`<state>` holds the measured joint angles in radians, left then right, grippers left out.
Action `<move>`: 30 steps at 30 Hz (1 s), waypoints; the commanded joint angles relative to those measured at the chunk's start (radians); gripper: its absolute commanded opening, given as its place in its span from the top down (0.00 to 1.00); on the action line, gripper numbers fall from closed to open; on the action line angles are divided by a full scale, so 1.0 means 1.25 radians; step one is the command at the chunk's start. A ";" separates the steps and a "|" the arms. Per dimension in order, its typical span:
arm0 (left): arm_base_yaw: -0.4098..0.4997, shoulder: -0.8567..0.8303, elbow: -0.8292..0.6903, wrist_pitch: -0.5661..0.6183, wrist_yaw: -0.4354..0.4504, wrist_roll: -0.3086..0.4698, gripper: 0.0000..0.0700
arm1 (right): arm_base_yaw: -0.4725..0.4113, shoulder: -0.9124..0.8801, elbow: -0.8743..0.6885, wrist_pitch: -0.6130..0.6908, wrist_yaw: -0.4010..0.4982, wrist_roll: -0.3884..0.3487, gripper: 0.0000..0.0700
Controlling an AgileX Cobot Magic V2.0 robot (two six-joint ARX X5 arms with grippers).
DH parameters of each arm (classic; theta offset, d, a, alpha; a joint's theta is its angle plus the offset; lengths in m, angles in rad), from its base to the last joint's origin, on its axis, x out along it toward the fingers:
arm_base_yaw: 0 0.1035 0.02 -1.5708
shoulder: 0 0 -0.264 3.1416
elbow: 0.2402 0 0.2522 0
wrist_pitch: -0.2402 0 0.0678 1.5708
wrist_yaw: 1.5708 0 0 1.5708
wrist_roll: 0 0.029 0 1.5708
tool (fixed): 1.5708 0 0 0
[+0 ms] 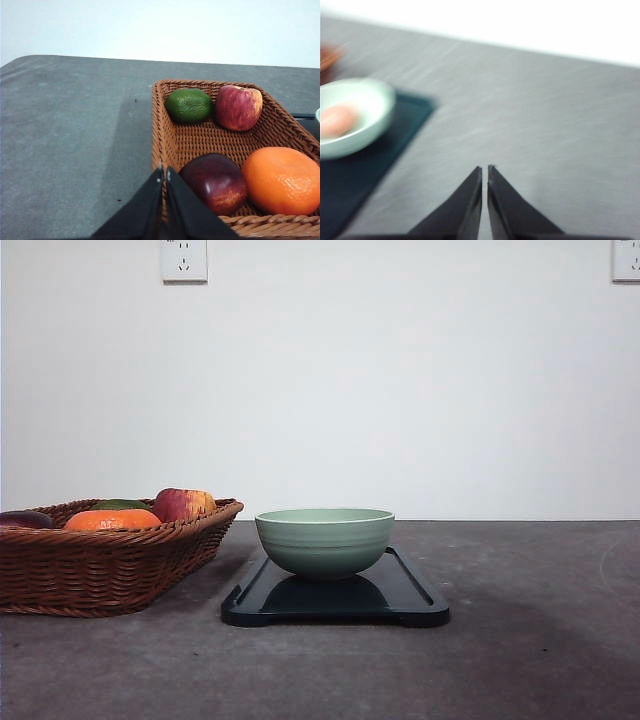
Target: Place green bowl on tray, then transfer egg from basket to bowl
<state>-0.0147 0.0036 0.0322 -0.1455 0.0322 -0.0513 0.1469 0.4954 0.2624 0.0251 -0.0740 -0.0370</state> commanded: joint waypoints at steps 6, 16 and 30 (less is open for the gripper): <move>0.001 0.001 -0.015 0.009 0.001 0.008 1.00 | -0.057 -0.226 -0.154 0.043 0.003 -0.006 0.98; 0.001 0.001 -0.015 0.009 0.001 0.008 1.00 | -0.074 -0.393 -0.200 -0.030 0.003 0.000 0.98; 0.001 0.001 -0.015 0.009 0.001 0.008 1.00 | -0.073 -0.393 -0.200 -0.001 0.003 0.000 0.98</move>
<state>-0.0147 0.0040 0.0322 -0.1455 0.0322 -0.0513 0.0559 0.0025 0.0158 0.0128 -0.0742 -0.0372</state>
